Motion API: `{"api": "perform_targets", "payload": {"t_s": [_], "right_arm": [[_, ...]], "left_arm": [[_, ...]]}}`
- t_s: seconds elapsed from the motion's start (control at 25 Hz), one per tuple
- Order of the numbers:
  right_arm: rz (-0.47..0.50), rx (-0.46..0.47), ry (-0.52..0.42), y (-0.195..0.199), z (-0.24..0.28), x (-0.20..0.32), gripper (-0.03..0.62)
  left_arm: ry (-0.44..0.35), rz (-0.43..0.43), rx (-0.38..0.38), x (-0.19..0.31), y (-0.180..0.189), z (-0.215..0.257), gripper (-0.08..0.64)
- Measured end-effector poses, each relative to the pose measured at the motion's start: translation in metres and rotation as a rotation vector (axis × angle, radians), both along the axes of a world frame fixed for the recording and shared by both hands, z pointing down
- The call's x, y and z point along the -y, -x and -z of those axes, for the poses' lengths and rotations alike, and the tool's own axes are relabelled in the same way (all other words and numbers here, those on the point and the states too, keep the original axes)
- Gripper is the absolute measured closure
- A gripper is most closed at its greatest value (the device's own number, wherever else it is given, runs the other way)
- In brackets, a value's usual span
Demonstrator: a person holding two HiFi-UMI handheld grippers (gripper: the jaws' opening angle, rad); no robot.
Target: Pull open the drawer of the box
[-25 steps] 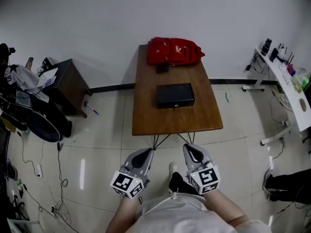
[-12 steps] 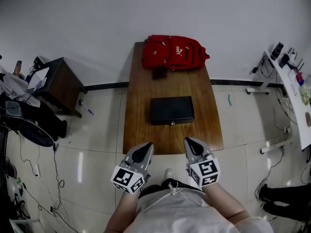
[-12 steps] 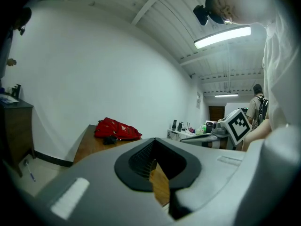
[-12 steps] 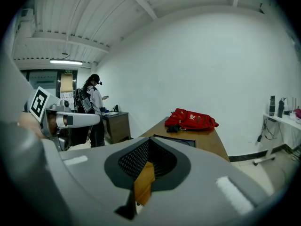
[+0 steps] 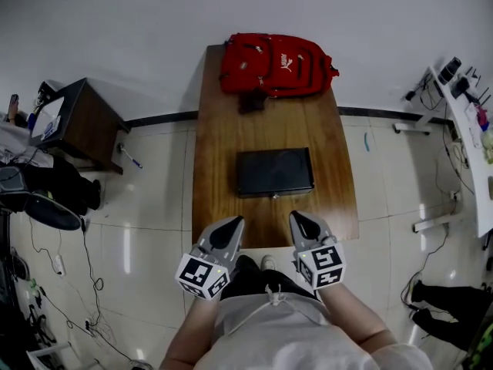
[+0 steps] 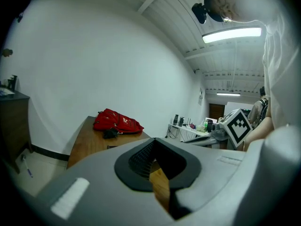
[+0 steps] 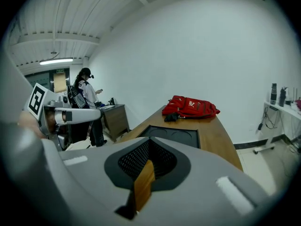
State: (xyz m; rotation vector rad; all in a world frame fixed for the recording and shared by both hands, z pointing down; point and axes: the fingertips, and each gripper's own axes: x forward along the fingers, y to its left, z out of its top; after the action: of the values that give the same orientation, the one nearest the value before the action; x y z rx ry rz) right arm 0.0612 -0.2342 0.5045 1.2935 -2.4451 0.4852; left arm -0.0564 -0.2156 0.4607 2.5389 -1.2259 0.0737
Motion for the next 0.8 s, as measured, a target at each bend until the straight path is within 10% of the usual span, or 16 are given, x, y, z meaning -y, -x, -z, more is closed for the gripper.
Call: {"api": "perform_targets", "payload": {"t_s": [0.8], "right_arm": [[-0.119,-0.161,0.302,0.023,-0.137,0.056,0.498]], "left_arm": [[0.234,-0.08,-0.021,0.044,0.014,-0.101,0.554]]}}
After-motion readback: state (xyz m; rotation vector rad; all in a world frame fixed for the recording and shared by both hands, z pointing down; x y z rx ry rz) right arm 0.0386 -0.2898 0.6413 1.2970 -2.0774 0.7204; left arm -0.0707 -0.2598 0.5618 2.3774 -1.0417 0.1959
